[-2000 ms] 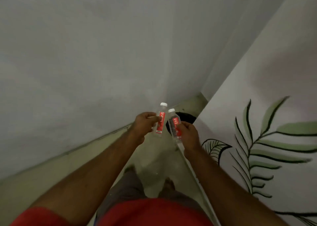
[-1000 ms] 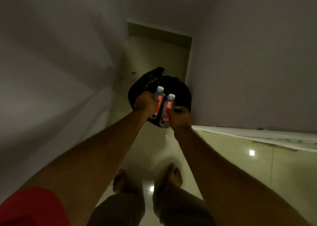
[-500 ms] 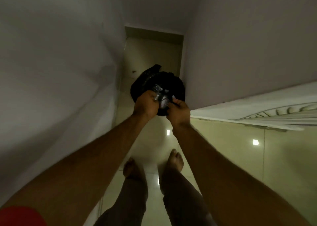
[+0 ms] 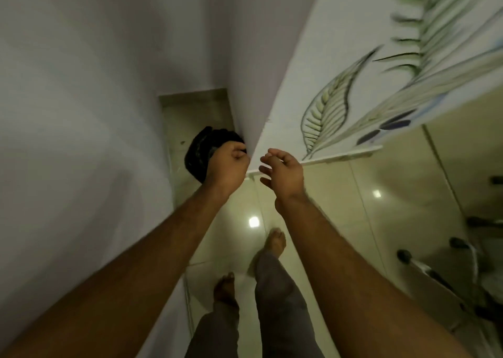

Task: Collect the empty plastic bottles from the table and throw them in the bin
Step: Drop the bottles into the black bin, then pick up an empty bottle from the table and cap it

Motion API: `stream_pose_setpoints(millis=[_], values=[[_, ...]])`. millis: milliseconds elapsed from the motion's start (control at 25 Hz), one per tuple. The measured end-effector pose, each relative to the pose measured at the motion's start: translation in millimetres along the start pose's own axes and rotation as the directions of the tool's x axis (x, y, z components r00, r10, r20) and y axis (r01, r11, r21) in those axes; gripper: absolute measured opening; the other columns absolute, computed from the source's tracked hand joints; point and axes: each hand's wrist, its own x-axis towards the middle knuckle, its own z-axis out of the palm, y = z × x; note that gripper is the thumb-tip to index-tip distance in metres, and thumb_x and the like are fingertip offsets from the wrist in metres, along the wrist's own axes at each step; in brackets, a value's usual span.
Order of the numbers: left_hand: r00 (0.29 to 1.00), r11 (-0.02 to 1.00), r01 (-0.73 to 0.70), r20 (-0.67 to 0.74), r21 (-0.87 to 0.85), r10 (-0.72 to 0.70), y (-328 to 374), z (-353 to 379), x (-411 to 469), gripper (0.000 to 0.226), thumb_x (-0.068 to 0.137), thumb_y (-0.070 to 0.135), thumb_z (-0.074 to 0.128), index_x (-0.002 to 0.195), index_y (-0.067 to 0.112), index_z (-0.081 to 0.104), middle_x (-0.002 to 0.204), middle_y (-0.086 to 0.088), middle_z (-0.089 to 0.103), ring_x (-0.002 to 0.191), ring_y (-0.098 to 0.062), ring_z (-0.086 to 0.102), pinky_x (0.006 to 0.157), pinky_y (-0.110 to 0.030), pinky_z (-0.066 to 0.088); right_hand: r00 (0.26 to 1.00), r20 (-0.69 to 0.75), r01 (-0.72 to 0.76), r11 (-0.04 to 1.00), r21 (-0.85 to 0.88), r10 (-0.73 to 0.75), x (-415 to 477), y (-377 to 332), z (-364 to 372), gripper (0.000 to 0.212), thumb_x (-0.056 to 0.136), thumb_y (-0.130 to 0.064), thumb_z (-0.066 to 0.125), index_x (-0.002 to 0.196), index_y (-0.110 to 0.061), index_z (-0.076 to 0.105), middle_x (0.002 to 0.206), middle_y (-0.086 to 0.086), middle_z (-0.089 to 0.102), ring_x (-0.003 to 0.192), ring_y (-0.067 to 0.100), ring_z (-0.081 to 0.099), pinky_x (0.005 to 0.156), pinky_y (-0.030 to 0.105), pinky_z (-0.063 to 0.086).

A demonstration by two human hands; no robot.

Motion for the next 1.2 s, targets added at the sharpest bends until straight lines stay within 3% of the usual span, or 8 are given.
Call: stream_pose_setpoints(millis=[120, 240, 360, 480, 760, 960, 1200], values=[[0.988, 0.996, -0.079, 0.13, -0.037, 0.083, 57, 11, -77, 0.029, 0.094, 0.023, 0.059, 0.123, 0.021, 0.06, 0.112, 0.003, 0.064, 0.101, -0.014, 0.061, 0.077, -0.022, 0.05, 0.994, -0.106, 0.039, 0.994, 0.097, -0.028, -76, -34, -65, 0.022, 0.092, -0.014, 0.063, 0.115, -0.014, 0.065, 0.103, 0.006, 0.073, 0.089, 0.019, 0.069, 0.07, 0.03, 0.055], [0.946, 0.98, -0.178, 0.256, -0.092, 0.196, 104, 43, -158, 0.027, 0.09, 0.024, 0.062, 0.118, 0.022, 0.063, 0.103, 0.004, 0.067, 0.097, -0.012, 0.064, 0.081, -0.027, 0.054, 0.971, -0.228, 0.107, 0.983, 0.15, -0.071, -149, -56, -144, 0.018, 0.093, -0.017, 0.063, 0.111, -0.016, 0.066, 0.105, 0.006, 0.074, 0.092, 0.02, 0.07, 0.071, 0.031, 0.055], [0.836, 0.949, -0.286, 0.449, -0.132, 0.315, 149, 98, -248, 0.029, 0.09, 0.022, 0.064, 0.119, 0.019, 0.062, 0.103, 0.003, 0.067, 0.093, -0.004, 0.063, 0.078, -0.017, 0.048, 0.913, -0.381, 0.234, 0.952, 0.199, -0.145, -222, -67, -242, 0.013, 0.095, -0.019, 0.062, 0.107, -0.019, 0.067, 0.105, 0.005, 0.074, 0.089, 0.018, 0.07, 0.074, 0.033, 0.056], [0.746, 0.922, -0.345, 0.546, -0.176, 0.383, 172, 143, -314, 0.029, 0.089, 0.021, 0.066, 0.118, 0.019, 0.063, 0.105, 0.0, 0.068, 0.096, -0.008, 0.063, 0.084, -0.02, 0.05, 0.857, -0.487, 0.31, 0.923, 0.226, -0.168, -280, -64, -313, 0.009, 0.095, -0.018, 0.061, 0.102, -0.022, 0.066, 0.099, 0.002, 0.073, 0.085, 0.015, 0.068, 0.072, 0.031, 0.054], [0.452, 0.857, -0.456, 0.766, -0.241, 0.457, 173, 270, -562, 0.024, 0.09, 0.012, 0.066, 0.112, 0.018, 0.061, 0.092, 0.006, 0.065, 0.086, -0.004, 0.062, 0.076, -0.015, 0.048, 0.629, -0.775, 0.46, 0.834, 0.304, -0.064, -484, 39, -512, 0.014, 0.095, -0.016, 0.062, 0.108, -0.021, 0.066, 0.101, 0.004, 0.073, 0.077, 0.011, 0.067, 0.063, 0.025, 0.055], [0.297, 0.827, -0.506, 0.851, -0.244, 0.433, 134, 341, -733, 0.029, 0.091, 0.017, 0.064, 0.12, 0.02, 0.061, 0.105, 0.002, 0.067, 0.099, -0.009, 0.064, 0.084, -0.026, 0.052, 0.474, -0.88, 0.52, 0.797, 0.306, 0.028, -613, 131, -621, 0.018, 0.097, -0.021, 0.059, 0.115, -0.022, 0.063, 0.106, 0.002, 0.072, 0.09, 0.015, 0.07, 0.071, 0.029, 0.057], [0.088, 0.79, -0.531, 0.907, -0.307, 0.411, 119, 421, -880, 0.03, 0.092, 0.018, 0.063, 0.121, 0.021, 0.061, 0.103, 0.006, 0.066, 0.093, -0.005, 0.063, 0.056, -0.008, 0.048, 0.351, -0.935, 0.601, 0.754, 0.265, 0.048, -710, 185, -736, 0.014, 0.098, -0.021, 0.058, 0.112, -0.018, 0.063, 0.098, 0.0, 0.069, 0.086, 0.014, 0.066, 0.065, 0.026, 0.054]])
